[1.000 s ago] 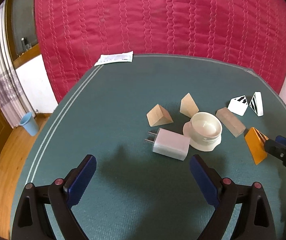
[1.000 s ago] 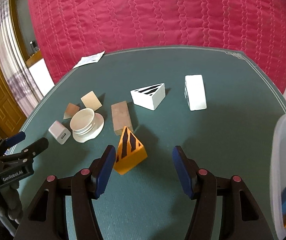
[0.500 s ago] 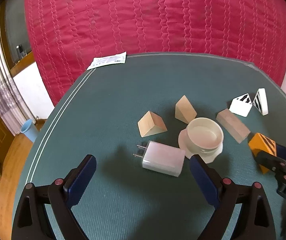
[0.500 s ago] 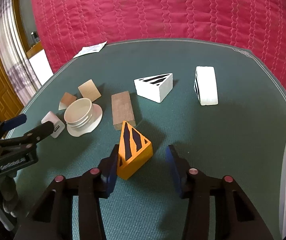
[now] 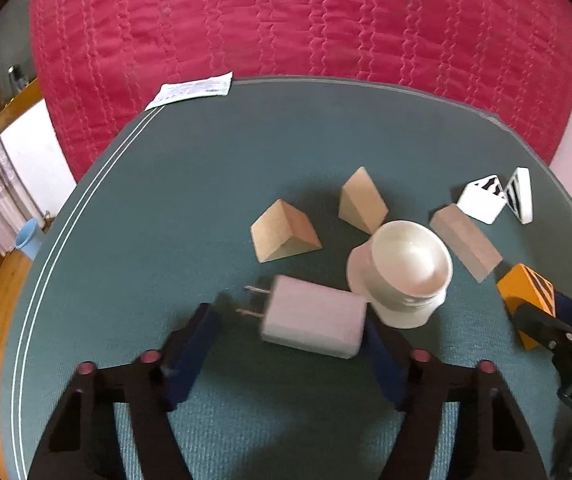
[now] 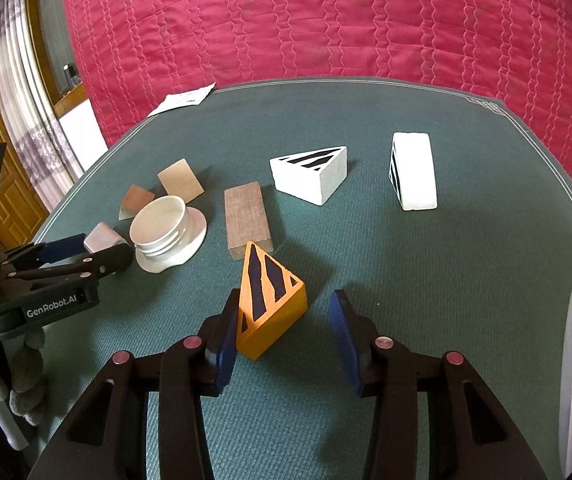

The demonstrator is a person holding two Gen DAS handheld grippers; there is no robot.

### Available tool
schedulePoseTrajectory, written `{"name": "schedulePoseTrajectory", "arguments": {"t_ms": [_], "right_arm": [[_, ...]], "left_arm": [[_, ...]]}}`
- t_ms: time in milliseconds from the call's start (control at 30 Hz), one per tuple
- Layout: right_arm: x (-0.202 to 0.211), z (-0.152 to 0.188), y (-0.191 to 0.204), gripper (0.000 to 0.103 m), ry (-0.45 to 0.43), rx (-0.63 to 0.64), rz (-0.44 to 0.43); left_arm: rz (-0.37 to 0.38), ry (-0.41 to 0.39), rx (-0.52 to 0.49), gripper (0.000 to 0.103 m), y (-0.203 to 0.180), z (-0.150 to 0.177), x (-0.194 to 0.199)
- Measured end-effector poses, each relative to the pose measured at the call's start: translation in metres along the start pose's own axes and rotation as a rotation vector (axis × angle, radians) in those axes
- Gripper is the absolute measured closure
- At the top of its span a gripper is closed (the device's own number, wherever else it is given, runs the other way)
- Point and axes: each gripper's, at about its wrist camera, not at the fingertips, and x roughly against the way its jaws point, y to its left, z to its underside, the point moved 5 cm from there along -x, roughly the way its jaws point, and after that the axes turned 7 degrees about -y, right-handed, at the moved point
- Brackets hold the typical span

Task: Organize rigid objects
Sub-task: 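Grasp the orange striped triangular block with right while left grasps the white charger, then carry the striped block into the bowl and release with right while left carries charger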

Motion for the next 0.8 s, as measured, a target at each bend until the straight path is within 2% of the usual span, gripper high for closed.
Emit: {"name": "schedulePoseTrajectory", "arguments": {"t_ms": [267,400,533,800], "right_arm": [[0.001,0.001,0.001,0.061,-0.001,0.002,-0.007],[0.001,0.001,0.003,0.066,-0.001,0.004,-0.011],[0.003,0.003,0.005,0.074,-0.002,0.011,-0.015],[0.011,0.005,0.003,0.076,-0.024,0.015,-0.019]], "left_arm": [[-0.031,-0.044,-0.055,0.041,-0.009,-0.001,0.01],[-0.06,-0.068,-0.064,0.041,-0.008,-0.002,0.014],[-0.095,-0.094,-0.066,0.041,-0.008,-0.002,0.02],[-0.145,-0.134,-0.037,0.041,-0.003,-0.002,0.029]]}}
